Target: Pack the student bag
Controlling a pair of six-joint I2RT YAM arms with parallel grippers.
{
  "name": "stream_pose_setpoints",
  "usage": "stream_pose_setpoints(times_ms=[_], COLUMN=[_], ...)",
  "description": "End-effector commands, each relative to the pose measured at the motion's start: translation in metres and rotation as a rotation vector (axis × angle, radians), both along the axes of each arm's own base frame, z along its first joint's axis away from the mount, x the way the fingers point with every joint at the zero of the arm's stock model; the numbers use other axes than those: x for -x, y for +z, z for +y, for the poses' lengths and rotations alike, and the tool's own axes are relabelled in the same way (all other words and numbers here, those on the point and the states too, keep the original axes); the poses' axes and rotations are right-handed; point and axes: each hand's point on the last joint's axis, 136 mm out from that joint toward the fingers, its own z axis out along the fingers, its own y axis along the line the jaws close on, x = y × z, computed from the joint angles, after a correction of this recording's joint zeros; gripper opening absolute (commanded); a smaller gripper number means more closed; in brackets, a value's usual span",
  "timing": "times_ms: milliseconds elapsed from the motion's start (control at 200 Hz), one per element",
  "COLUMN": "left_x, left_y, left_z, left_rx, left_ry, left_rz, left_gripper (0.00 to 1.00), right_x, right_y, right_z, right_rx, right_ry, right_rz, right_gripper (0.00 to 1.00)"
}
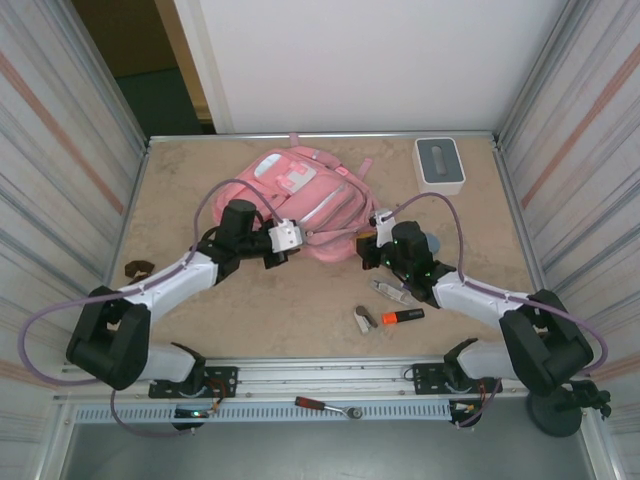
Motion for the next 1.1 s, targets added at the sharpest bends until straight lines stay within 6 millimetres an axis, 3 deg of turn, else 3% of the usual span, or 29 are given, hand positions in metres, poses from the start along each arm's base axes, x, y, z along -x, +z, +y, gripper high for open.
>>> stream_pose_setpoints(times_ms=[0, 85, 155, 261, 476, 616, 711, 857, 1012, 1097], left_x=[-0.013, -0.021, -0.025, -0.02, 0.017, 0.036, 0.036, 0.011, -0.006, -0.003], left_y=[0.028, 0.015, 0.009, 0.009, 0.031, 0.029, 0.011, -0.01, -0.016, -0.014], left_z=[0.023, 0.042, 0.052, 0.052, 0.021, -0.009, -0.027, -0.043, -0.044, -0.038], left_rx=[0.044, -0.005, -0.044, -0.038, -0.021, -0.056, -0.122, -0.191, -0.193, -0.157], left_ry=[0.085, 0.159, 0.208, 0.207, 0.119, 0.041, 0.01, 0.048, 0.088, 0.082], left_rz=[-0.082, -0.075, -0.075, -0.06, -0.055, -0.095, -0.087, -0.082, -0.066, -0.039], left_gripper=[0.0, 0.0, 0.0, 0.18, 0.64, 0.74, 0.74, 0.66, 0.4, 0.1], right_x=[-0.008, -0.008, -0.005, 0.0, 0.014, 0.024, 0.03, 0.04, 0.043, 0.037], right_y=[-0.02, -0.027, -0.027, -0.018, 0.003, 0.018, 0.027, 0.038, 0.033, 0.021], right_z=[-0.049, -0.057, -0.048, -0.024, 0.021, 0.042, 0.054, 0.07, 0.066, 0.05], right_rx=[0.088, 0.12, 0.097, 0.067, 0.034, -0.009, -0.038, -0.067, -0.054, -0.009], right_ry=[-0.197, -0.223, -0.184, -0.106, 0.004, 0.055, 0.084, 0.14, 0.126, 0.075], right_rz=[0.078, 0.128, 0.144, 0.13, 0.106, 0.092, 0.08, 0.063, 0.065, 0.085], right_gripper=[0.0, 0.0, 0.0, 0.0, 0.0, 0.0, 0.0, 0.0, 0.0, 0.0])
